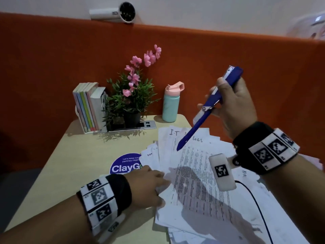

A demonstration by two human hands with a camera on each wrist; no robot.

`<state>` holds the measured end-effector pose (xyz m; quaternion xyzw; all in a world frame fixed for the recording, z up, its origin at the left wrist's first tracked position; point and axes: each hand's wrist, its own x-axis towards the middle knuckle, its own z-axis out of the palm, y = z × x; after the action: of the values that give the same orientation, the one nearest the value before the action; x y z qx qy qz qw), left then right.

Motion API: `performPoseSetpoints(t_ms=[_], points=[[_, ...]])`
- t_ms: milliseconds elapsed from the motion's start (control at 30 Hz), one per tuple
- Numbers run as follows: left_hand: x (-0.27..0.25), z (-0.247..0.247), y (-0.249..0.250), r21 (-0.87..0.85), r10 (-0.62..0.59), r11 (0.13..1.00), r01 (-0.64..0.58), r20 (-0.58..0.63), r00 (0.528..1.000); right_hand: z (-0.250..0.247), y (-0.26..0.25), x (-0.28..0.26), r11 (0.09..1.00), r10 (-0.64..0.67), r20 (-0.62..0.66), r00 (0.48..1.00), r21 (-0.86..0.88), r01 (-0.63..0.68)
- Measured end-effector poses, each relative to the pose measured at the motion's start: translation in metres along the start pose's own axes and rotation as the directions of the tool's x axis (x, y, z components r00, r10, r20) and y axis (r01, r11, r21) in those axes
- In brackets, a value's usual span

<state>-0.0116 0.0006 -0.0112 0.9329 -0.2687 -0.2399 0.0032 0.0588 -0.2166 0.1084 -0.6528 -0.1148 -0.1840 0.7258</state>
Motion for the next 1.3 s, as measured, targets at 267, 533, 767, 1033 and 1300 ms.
performPoseSetpoints(t_ms=[267, 533, 767, 1033, 1300], points=[[-0.015, -0.054, -0.024, -0.318, -0.07, 0.948, 0.026, -0.13, 0.989, -0.004, 0.05, -0.039, 0.892, 0.424, -0.13, 0.896, 0.231, -0.389], [0.008, -0.059, -0.025, -0.544, 0.045, 0.817, -0.192, -0.272, 0.961, 0.009, 0.06, -0.041, 0.865, 0.461, -0.085, 0.883, 0.266, -0.425], [-0.012, -0.037, -0.053, -0.432, -0.035, 0.873, -0.227, -0.519, 0.854, 0.012, 0.058, -0.065, 0.856, 0.504, 0.224, 0.834, 0.003, -0.518], [-0.012, -0.036, -0.054, -0.31, -0.037, 0.933, -0.183, -0.587, 0.808, 0.034, 0.049, -0.077, 0.785, 0.599, 0.507, 0.619, -0.525, -0.329], [-0.015, -0.035, -0.032, -0.073, 0.191, 0.947, -0.311, -0.65, 0.735, 0.025, 0.046, -0.053, 0.743, 0.648, 0.555, 0.522, -0.61, -0.273]])
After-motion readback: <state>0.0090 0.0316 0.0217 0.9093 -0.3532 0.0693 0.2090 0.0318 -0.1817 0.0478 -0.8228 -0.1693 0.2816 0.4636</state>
